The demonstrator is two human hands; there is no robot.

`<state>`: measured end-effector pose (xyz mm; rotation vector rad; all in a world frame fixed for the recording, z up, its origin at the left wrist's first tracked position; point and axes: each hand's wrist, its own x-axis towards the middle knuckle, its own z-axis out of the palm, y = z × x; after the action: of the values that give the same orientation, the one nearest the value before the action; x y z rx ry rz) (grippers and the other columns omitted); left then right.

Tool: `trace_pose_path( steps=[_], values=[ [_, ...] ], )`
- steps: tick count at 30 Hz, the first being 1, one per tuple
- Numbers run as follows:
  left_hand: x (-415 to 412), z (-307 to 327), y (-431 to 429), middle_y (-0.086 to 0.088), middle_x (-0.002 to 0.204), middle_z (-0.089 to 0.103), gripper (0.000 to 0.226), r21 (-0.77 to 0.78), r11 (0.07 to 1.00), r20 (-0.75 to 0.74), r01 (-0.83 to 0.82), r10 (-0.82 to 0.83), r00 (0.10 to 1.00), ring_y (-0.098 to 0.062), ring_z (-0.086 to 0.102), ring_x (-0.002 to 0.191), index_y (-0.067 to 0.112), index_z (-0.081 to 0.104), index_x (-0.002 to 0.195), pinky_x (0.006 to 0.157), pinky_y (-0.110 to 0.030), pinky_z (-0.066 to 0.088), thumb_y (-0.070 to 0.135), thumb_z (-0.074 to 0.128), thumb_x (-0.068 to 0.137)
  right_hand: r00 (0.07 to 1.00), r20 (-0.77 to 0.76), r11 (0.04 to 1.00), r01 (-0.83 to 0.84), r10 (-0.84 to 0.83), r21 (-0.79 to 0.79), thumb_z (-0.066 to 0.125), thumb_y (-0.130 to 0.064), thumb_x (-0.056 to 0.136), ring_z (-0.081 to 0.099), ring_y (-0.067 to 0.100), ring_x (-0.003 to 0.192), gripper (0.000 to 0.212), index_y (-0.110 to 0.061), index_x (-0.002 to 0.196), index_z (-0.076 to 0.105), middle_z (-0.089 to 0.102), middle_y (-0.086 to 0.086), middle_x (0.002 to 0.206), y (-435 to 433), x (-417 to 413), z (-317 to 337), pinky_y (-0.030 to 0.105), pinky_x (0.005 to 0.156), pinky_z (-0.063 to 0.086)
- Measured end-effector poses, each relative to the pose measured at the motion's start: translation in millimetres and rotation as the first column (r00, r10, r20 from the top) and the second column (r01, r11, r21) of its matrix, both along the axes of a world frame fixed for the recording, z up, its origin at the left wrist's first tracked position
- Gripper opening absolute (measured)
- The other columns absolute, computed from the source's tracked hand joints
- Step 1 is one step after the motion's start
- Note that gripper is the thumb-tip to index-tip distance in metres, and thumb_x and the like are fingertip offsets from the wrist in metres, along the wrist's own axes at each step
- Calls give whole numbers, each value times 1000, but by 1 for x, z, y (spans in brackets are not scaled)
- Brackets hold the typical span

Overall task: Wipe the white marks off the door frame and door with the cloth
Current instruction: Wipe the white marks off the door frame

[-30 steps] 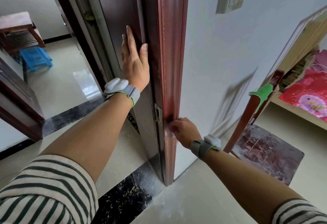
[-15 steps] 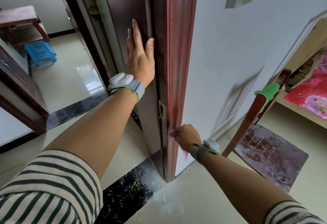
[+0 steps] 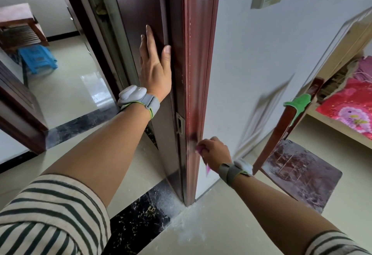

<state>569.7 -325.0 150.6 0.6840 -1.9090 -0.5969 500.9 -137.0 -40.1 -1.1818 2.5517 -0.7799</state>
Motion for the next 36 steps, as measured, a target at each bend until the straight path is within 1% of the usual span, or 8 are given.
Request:
trace_pose_path(
  steps=[5,9,12,15,17,27,33,36],
  values=[
    [-1,-49,0,-21,151,35,82,88,996,34,9,-12,999,-32,38,138,12,15,158,111,-31,31,62,20,94,997,62,896,65,-42,-439,63,-15,88,61,12,84,11,-23,93,69,55,-9,96,1,-9,26,20,72,44],
    [-13,-56,3,-22,153,34,91,68,996,-46,-57,60,997,-36,41,136,5,22,156,113,-37,32,71,12,94,997,63,826,73,-45,-559,61,-4,84,60,9,86,21,-24,89,66,56,-11,96,-19,-7,28,18,76,48],
    [-17,-58,8,-24,152,37,88,10,992,-102,-124,124,987,-34,38,135,-1,30,152,109,-15,19,64,11,96,990,101,859,138,-101,-493,59,-1,79,60,14,83,22,-22,84,66,58,-7,92,-24,-4,-3,25,74,48],
    [-18,-60,2,-23,148,42,87,-43,988,-82,-148,144,986,-35,43,130,-1,32,151,107,-33,34,62,10,97,962,244,992,130,-126,1,63,-12,82,64,28,91,13,-19,88,73,68,3,96,-26,-12,-32,33,79,51],
    [-17,-62,-4,-23,142,46,86,-85,984,-46,-159,156,987,-38,50,123,0,31,152,98,-42,46,63,10,98,929,319,972,132,-189,194,64,-14,81,63,31,97,16,-19,93,73,70,8,101,-25,-15,-39,32,82,50],
    [-18,-65,-8,-19,143,46,84,-119,978,-56,-174,168,984,-38,55,121,1,31,152,86,-47,54,62,10,98,625,619,778,627,-476,-35,46,-12,80,66,36,78,21,-25,96,50,66,5,88,-49,-1,-32,49,72,56],
    [-17,-65,-10,-19,142,46,85,-124,976,-62,-179,173,983,-37,55,121,-1,31,152,87,-44,54,63,10,98,674,646,904,424,-359,60,70,-24,82,68,29,82,9,-23,78,62,71,6,88,-27,-9,-39,40,79,57],
    [-16,-64,-8,-19,143,45,86,-116,980,-48,-163,159,986,-37,54,121,0,29,152,87,-43,53,63,10,98,690,604,878,478,-399,34,60,-20,76,68,32,80,12,-29,83,58,70,5,88,-23,-7,-36,46,73,58]
  ],
)
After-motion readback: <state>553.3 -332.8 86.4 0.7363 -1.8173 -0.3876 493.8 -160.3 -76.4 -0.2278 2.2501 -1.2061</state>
